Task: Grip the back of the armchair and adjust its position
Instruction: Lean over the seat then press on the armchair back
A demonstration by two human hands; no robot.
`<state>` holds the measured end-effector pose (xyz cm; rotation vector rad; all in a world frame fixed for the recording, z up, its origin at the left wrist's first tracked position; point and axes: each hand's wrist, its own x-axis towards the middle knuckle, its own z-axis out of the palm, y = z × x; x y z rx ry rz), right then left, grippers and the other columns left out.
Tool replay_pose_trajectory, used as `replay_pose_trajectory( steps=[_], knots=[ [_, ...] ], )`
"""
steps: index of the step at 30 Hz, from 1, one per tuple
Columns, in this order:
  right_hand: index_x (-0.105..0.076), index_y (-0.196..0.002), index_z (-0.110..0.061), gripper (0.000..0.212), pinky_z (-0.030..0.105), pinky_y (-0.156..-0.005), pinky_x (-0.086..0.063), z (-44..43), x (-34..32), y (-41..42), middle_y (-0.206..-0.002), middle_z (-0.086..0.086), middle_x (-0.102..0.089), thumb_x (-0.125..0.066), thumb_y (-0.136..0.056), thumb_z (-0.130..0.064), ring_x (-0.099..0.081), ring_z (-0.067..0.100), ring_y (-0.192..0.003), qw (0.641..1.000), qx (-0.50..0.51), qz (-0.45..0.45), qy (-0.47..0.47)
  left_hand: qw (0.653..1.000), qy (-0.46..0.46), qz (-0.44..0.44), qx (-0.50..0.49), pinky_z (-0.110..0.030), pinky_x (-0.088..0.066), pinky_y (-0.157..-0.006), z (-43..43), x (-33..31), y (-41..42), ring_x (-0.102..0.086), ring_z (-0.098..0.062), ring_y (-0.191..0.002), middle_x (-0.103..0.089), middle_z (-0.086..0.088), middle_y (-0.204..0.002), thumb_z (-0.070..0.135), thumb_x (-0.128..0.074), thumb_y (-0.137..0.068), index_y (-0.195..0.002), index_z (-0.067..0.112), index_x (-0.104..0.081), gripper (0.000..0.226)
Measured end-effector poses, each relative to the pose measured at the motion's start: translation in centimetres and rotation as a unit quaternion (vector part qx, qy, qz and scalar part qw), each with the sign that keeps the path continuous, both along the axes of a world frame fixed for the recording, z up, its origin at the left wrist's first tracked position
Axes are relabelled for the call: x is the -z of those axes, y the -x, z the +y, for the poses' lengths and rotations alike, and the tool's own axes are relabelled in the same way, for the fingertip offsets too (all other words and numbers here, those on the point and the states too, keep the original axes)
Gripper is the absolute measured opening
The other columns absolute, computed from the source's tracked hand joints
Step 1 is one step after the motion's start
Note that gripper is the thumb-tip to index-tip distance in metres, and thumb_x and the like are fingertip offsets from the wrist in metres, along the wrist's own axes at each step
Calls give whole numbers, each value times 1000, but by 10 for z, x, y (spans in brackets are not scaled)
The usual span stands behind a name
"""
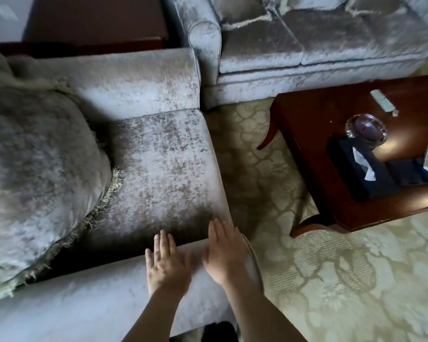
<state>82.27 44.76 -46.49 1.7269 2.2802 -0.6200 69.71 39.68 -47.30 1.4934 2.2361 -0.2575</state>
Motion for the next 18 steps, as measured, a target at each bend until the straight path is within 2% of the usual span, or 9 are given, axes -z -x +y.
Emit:
replay_pose_trajectory(
  steps=[2,6,11,18],
  knots=[
    [-9,-151,-6,67,47,-120,-3,3,-20,4,-161,13,-12,-31,-97,-39,-7,27,-149,999,-42,26,-23,1000,-14,15,3,-41,8,-116,5,-24,-9,13,-21,-145,9,-8,-159,57,-16,-94,-149,7,4,77],
    [-15,-151,-10,62,48,-118,-1,7,-68,4,-161,9,-14,-31,-98,-36,-7,26,-148,996,-25,63,-64,996,-71,45,10,-44,10,-115,21,-75,-21,15,-21,-145,11,-9,-159,54,-14,-94,-148,6,7,75],
    [-18,-150,-13,65,49,-118,-4,28,-129,15,-160,8,-16,-37,-95,-43,-10,28,-148,989,-64,40,-129,989,-119,92,-10,-46,11,-114,27,-139,0,15,-22,-145,11,-11,-158,54,-16,-93,-148,5,8,77],
    [-20,-148,-13,66,49,-116,-15,19,-193,105,-155,12,-25,-39,-94,-45,-21,33,-143,973,-145,40,-172,975,-158,140,-70,-49,8,-114,-5,-205,78,13,-24,-145,11,-12,-158,55,-17,-93,-148,5,5,78]
  ],
)
